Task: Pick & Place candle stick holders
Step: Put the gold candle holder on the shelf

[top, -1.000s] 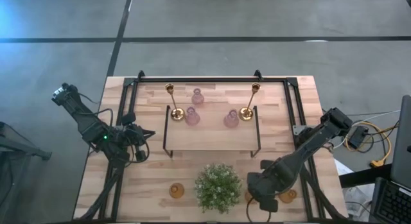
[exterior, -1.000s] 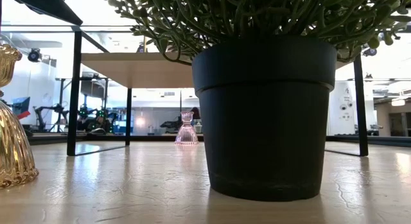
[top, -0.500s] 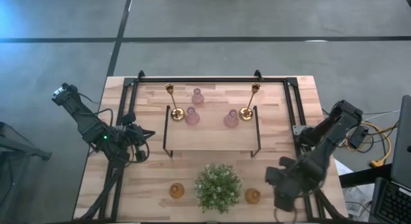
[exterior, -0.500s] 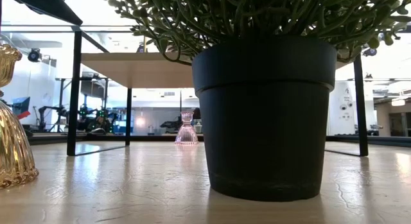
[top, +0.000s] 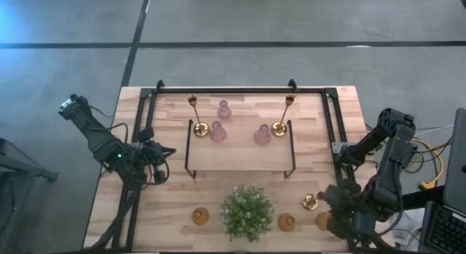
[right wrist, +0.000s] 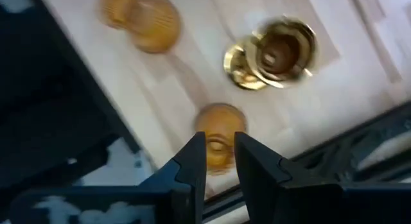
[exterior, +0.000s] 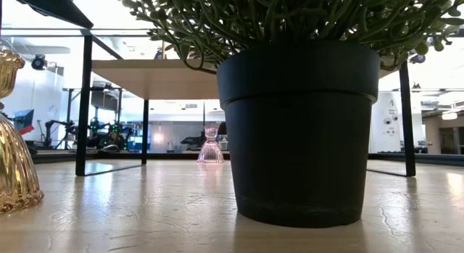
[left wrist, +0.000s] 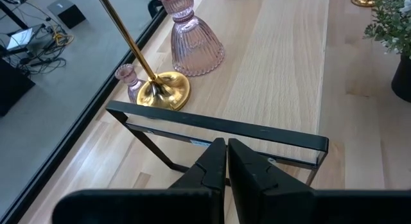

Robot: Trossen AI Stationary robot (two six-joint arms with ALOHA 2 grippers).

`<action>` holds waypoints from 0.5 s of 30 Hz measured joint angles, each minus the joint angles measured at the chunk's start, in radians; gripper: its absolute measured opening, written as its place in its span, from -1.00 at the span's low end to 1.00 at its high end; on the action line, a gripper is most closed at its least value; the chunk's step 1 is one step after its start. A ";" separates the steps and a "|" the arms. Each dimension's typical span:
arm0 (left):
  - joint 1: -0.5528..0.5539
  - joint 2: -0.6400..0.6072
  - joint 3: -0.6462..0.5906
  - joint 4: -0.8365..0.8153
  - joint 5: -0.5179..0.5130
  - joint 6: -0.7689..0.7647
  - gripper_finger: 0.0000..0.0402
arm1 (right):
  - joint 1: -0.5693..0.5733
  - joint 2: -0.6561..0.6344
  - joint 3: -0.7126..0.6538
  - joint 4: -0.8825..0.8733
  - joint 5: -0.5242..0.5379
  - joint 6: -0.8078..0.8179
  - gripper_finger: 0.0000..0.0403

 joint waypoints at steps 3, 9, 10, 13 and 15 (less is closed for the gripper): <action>0.000 0.000 0.000 0.000 0.000 0.000 -0.90 | 0.019 0.000 -0.061 0.001 -0.002 0.030 -0.59; 0.000 0.000 0.000 0.000 0.000 0.000 -0.90 | 0.029 0.000 -0.173 0.015 0.046 0.046 -0.53; 0.000 0.000 0.000 0.000 0.000 0.000 -0.90 | 0.033 0.000 -0.190 0.022 0.061 0.053 -0.52; 0.000 0.000 0.000 0.000 0.000 0.000 -0.90 | 0.052 0.003 -0.234 0.032 0.073 0.085 -0.48; 0.000 0.000 0.000 0.000 0.000 0.000 -0.90 | 0.075 0.003 -0.259 0.035 0.076 0.124 -0.45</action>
